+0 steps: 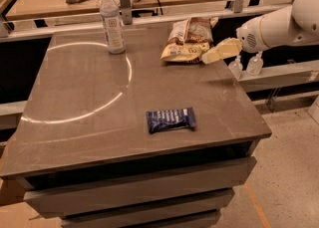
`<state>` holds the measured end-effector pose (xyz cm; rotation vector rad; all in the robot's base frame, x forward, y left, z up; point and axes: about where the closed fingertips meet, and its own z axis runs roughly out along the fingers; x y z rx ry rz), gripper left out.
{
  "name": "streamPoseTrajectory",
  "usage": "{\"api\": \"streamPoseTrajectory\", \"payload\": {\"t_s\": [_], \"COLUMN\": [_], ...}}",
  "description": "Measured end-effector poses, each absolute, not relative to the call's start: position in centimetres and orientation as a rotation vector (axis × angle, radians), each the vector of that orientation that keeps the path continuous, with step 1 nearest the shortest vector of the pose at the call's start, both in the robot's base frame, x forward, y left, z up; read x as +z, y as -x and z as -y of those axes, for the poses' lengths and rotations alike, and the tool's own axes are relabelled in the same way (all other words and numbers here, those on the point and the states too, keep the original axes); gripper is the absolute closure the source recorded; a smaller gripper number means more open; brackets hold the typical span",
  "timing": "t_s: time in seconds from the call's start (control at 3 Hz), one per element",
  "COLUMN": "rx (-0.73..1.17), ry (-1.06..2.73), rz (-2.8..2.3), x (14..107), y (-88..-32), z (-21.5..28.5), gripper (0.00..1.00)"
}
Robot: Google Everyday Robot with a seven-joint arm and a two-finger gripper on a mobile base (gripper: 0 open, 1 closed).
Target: Move brown chip bag near rxbar blueberry
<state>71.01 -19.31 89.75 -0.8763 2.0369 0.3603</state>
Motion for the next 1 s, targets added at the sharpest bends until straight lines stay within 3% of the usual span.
{"api": "streamPoseTrajectory", "payload": {"t_s": [0.67,1.0], "rx": [0.442,0.46], "ry": [0.905,0.926], "rz": [-2.064,-2.06], "x": [86.2,85.3], "y": [-74.5,-75.4], "z": [15.6,14.3], "gripper": [0.04,0.34]}}
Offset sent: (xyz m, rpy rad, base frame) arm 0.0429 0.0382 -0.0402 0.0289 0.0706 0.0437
